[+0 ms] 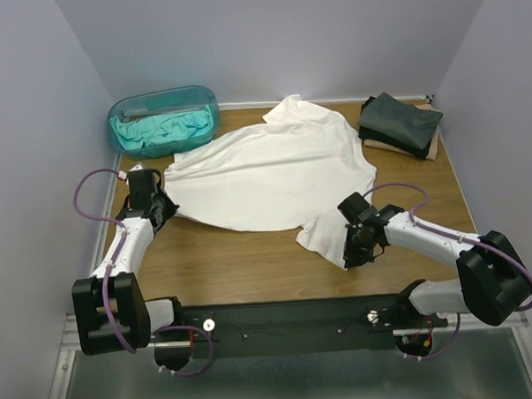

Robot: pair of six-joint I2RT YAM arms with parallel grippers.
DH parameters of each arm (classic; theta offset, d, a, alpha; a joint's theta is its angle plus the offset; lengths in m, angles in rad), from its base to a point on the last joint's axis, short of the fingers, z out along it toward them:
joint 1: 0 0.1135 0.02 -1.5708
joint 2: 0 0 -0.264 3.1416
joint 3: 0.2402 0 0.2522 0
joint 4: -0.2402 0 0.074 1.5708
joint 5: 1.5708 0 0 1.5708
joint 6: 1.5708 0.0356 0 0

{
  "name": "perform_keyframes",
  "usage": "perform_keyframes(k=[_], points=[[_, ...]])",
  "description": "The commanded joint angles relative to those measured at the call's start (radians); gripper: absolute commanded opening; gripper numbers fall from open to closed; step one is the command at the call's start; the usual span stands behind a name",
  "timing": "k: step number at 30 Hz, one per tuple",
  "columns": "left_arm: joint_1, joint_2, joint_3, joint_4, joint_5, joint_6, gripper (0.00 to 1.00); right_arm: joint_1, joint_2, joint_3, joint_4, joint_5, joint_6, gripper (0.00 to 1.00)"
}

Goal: Fold and stack the t-shirts
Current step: Flatten the tshirt out

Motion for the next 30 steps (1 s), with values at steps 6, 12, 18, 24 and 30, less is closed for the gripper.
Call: perform_keyframes(k=[6, 12, 18, 24, 30], points=[[0.005, -0.091, -0.004, -0.095, 0.004, -0.083, 0.00, 0.007, -0.084, 0.036, -0.159, 0.030, 0.017, 0.00], [0.005, -0.201, -0.018, -0.161, -0.008, -0.120, 0.00, 0.009, -0.160, 0.069, -0.280, 0.059, 0.028, 0.00], [0.005, -0.304, -0.038, -0.227, 0.001, -0.153, 0.00, 0.009, -0.210, 0.076, -0.340, 0.068, 0.042, 0.00], [0.005, -0.444, -0.060, -0.319, 0.006, -0.192, 0.00, 0.010, -0.260, 0.075, -0.391, 0.081, 0.048, 0.00], [0.005, -0.542, -0.067, -0.420, 0.004, -0.195, 0.00, 0.018, -0.315, 0.089, -0.434, 0.067, 0.082, 0.00]])
